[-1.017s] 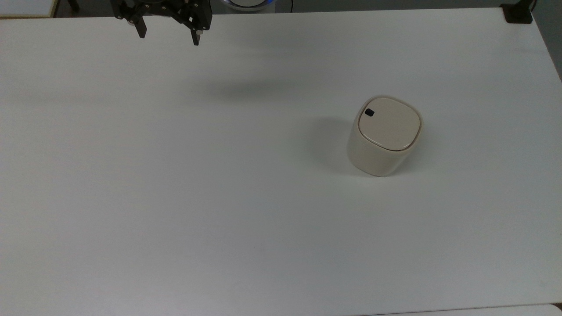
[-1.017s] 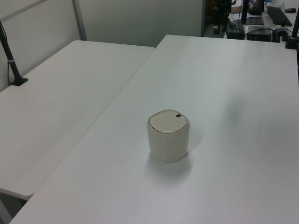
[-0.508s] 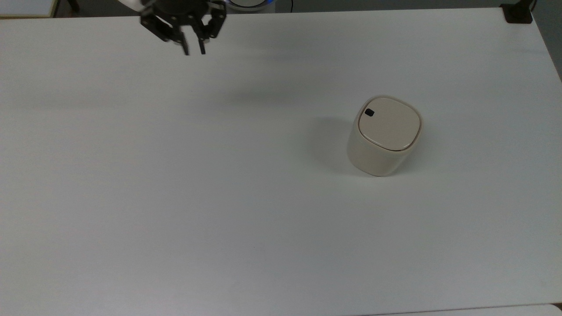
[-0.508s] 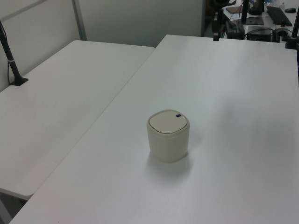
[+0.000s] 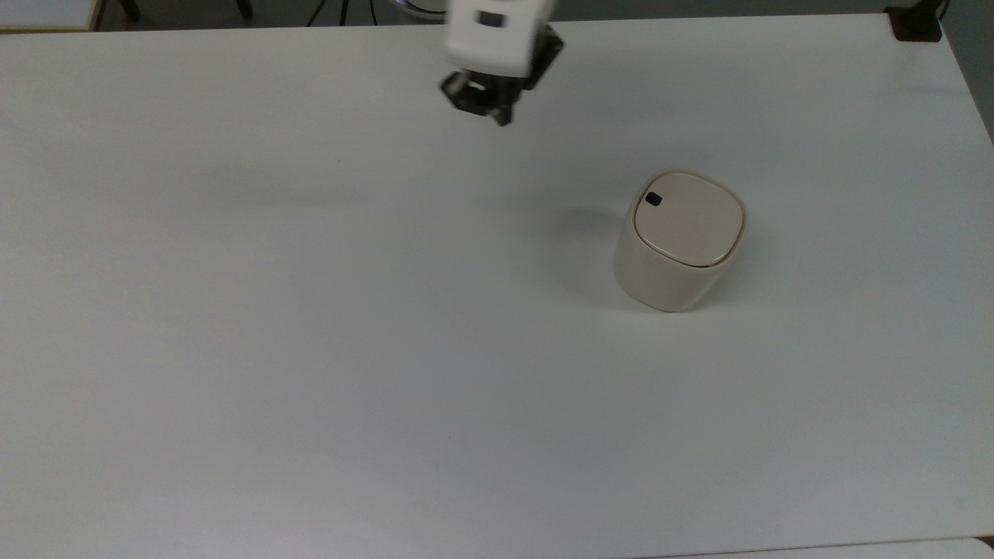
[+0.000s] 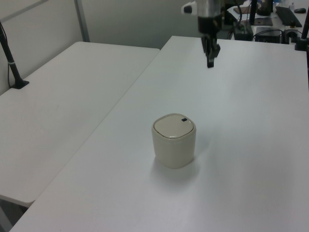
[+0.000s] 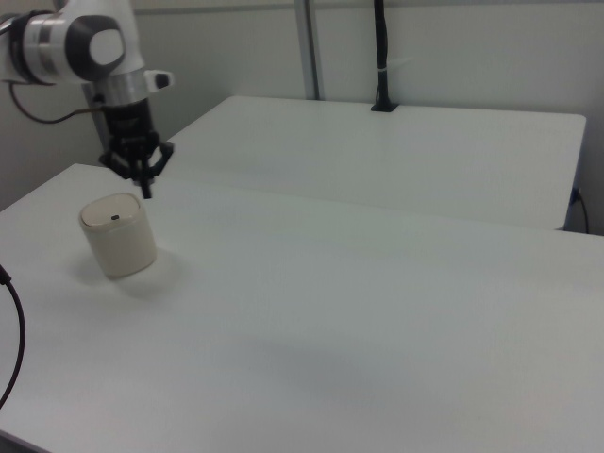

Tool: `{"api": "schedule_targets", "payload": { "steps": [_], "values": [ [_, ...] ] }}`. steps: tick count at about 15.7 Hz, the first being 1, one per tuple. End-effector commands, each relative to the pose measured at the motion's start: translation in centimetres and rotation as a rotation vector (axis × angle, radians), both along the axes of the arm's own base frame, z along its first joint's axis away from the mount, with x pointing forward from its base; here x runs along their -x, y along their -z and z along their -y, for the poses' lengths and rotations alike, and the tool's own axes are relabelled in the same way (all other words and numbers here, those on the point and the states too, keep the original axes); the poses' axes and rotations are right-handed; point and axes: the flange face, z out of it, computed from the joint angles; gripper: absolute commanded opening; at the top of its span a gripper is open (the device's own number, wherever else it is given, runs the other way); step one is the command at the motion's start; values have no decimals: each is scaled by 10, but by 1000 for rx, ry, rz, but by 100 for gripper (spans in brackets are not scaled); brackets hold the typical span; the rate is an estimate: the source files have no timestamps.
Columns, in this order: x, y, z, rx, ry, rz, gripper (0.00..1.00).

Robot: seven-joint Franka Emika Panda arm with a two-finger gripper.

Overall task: Open the trash bin
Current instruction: 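Move the gripper over the cream trash bin's lid edge, then lower the gripper onto the lid and push it open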

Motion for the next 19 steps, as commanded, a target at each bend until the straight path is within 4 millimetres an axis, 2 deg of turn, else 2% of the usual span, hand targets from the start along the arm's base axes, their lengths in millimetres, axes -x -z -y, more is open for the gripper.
{"api": "schedule_targets", "payload": {
  "steps": [1, 3, 6, 8, 11, 14, 17, 19],
  "values": [
    [-2, 15, -54, -21, -191, 26, 0],
    [-6, 27, -82, -34, -222, 51, 0],
    [-19, 58, -118, -41, -254, 105, 0],
    [-24, 70, -131, -48, -269, 138, 0],
    [-20, 75, -160, -66, -309, 180, 0],
    [-19, 92, -170, -60, -306, 160, 0],
    [-15, 121, -183, -51, -323, 117, 0],
    [-14, 121, -183, -50, -323, 111, 0]
  ]
}}
